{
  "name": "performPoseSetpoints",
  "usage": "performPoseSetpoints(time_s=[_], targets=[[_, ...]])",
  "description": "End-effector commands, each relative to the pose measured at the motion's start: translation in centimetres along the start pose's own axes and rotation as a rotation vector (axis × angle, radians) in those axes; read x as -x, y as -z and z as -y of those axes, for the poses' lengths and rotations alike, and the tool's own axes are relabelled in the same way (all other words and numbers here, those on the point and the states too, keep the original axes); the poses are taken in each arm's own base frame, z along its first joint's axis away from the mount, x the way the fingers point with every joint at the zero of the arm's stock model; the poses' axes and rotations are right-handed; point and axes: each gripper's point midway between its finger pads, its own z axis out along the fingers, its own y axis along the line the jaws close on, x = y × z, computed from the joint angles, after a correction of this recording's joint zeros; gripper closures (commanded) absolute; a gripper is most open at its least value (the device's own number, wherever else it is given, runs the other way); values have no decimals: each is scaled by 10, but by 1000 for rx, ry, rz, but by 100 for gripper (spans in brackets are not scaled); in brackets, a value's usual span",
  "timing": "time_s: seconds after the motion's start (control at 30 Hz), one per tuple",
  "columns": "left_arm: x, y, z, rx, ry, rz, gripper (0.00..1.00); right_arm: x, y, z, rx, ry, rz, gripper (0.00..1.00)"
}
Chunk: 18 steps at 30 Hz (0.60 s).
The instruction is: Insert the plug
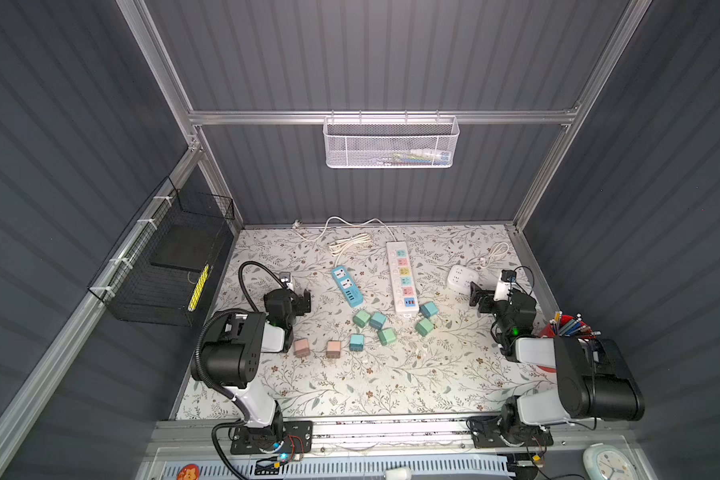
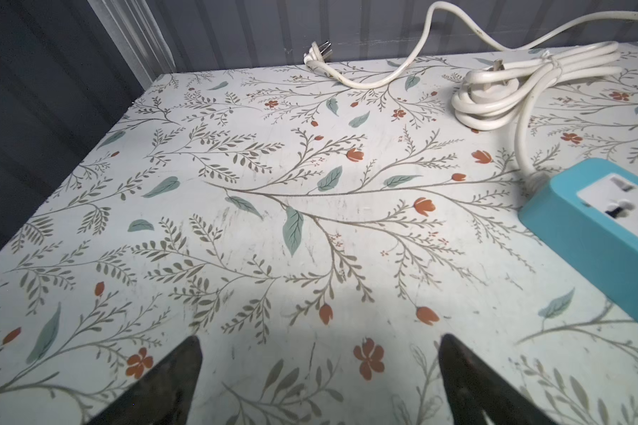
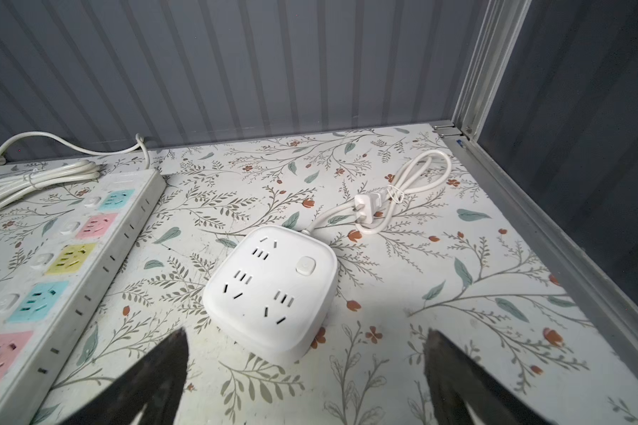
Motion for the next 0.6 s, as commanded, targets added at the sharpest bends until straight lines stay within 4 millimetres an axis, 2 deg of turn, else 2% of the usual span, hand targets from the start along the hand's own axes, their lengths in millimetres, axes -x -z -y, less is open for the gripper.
performPoseSetpoints(time_s=[0.0,0.57], targets=[[5,-3,-1,-3,18,12,0,6,-2,0,4,8,13,1],[6,-3,-1,-2,19,14,0,6,-2,0,4,8,14,1]])
